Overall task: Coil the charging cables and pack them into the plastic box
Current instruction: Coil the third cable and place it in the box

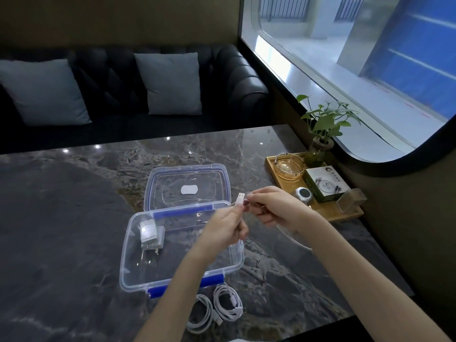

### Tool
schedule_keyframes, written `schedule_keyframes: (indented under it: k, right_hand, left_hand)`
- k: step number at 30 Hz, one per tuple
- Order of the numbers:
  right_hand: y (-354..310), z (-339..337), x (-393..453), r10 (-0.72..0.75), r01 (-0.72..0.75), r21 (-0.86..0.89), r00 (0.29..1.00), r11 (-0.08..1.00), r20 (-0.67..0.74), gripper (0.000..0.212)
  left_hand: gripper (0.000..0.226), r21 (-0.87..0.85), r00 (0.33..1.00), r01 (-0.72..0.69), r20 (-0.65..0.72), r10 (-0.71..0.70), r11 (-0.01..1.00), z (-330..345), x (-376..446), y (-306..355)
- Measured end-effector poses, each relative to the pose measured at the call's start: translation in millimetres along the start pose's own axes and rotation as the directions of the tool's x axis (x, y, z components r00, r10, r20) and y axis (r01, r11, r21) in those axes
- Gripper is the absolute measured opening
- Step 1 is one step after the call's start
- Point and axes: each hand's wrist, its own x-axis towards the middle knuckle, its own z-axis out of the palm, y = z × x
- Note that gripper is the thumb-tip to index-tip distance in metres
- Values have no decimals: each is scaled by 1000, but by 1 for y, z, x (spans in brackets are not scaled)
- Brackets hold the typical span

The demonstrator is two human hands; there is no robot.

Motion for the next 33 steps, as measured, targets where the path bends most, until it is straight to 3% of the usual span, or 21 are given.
schedule_keyframes:
  k: [3, 6, 10, 13, 16, 19, 24, 28, 30, 33]
  right_hand:
    - [0, 17, -2, -131, 90, -281, 983, 956, -129, 22]
    - [7, 33, -1, -285, 205, -355, 940, 912, -189, 26]
    - [19, 47, -9, -344, 242, -405, 917, 882, -202, 30]
    - [33, 55, -14, -384, 273, -461, 908, 844, -165, 27]
    - [47, 58, -16, -380, 256, -539, 916, 803, -130, 18]
    - [55, 57, -16, -320, 244, -513, 945, 823, -63, 26]
    - [59, 29, -18, -137, 140, -353, 990, 925, 36, 42]
    - [55, 8, -23, -122, 123, 15, 992, 992, -35, 14]
    - [49, 1, -23, -112, 114, 318, 993, 941, -26, 12]
    - [50, -1, -19, -157, 56, 685, 984, 727, 86, 23]
  left_hand:
    - [39, 132, 974, -55, -210, 82, 990, 10, 12, -19]
    - [42, 207, 887, -114, -420, 193, 972, 15, 21, -33]
    - [44, 9, 858, -108, -504, 98, 994, 13, 30, -30]
    - [39, -292, 882, -57, -462, -88, 955, 1, 39, -23]
    - [39, -524, 928, -83, -351, -126, 848, -7, 42, -13]
    - [42, -740, 974, -60, -192, -125, 670, -12, 41, -1]
    - [51, -889, 994, 80, 104, 29, 450, -26, 29, 1]
    - [37, -902, 936, 189, 286, 207, 389, -33, 21, -8]
    - [42, -912, 875, 244, 354, 330, 331, -30, 17, -17]
    - [46, -914, 883, 209, 329, 334, 347, -26, 11, -25]
